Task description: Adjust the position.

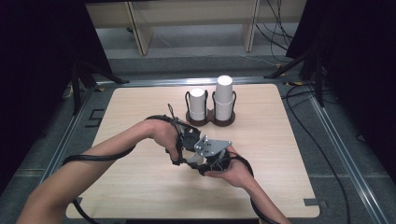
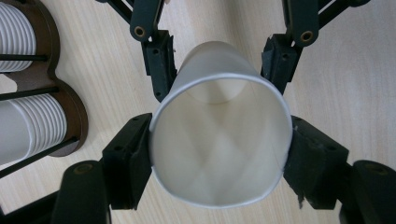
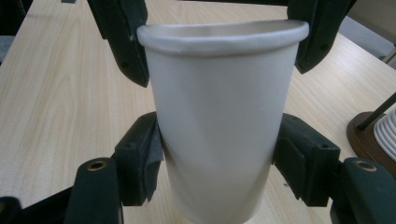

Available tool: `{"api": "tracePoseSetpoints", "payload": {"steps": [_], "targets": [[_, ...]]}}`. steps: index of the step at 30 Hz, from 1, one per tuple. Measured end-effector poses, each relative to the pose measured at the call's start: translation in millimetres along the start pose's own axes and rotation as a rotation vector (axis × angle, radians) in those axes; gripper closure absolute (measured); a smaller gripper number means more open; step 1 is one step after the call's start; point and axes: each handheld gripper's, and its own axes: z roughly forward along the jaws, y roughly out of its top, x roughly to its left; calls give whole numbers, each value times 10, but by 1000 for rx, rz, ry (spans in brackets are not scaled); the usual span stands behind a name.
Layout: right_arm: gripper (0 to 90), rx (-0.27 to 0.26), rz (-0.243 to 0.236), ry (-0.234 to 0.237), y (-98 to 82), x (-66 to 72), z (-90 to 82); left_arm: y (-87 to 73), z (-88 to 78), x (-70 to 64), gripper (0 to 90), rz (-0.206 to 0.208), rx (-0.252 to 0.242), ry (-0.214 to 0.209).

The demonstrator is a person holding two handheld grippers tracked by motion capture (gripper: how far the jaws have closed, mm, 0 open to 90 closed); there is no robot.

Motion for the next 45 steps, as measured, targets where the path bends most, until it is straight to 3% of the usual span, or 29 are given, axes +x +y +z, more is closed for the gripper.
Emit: {"api": "tracePoseSetpoints", "payload": {"steps": [10,19,24,25,28,30,32,35,39,40,41,45], "targets": [[372,2,5,1,-1,13,-11,5,-13,-2,305,5,-12,2],[375,-5,-35,-9,-7,-11,-16,1,-11,-1,300,9,-20,-3],[375,-12,-22,-9,-19,2,-15,-23,-11,-7,278,18,-40,5],[374,-9,4,-2,-30,16,-18,-31,-10,-7,259,25,-45,9],[374,-17,7,-10,-47,18,-29,-68,-5,-11,199,40,-61,29],[374,-20,21,-12,-59,21,-45,-99,12,-37,158,24,-101,54],[374,-33,29,-18,-74,8,-64,-129,11,-48,143,33,-129,77],[373,-44,48,-28,-106,-1,-94,-186,10,-90,126,-6,-185,103],[372,-76,71,-51,-154,-13,-150,-288,-3,-146,104,-57,-299,149],[372,-84,51,-62,-166,-32,-164,-323,-8,-167,89,-68,-320,147],[372,-85,87,-60,-182,-16,-183,-361,-9,-193,69,-88,-346,155],[372,-121,102,-85,-246,-31,-254,-525,22,-294,55,-149,-437,209]]}}
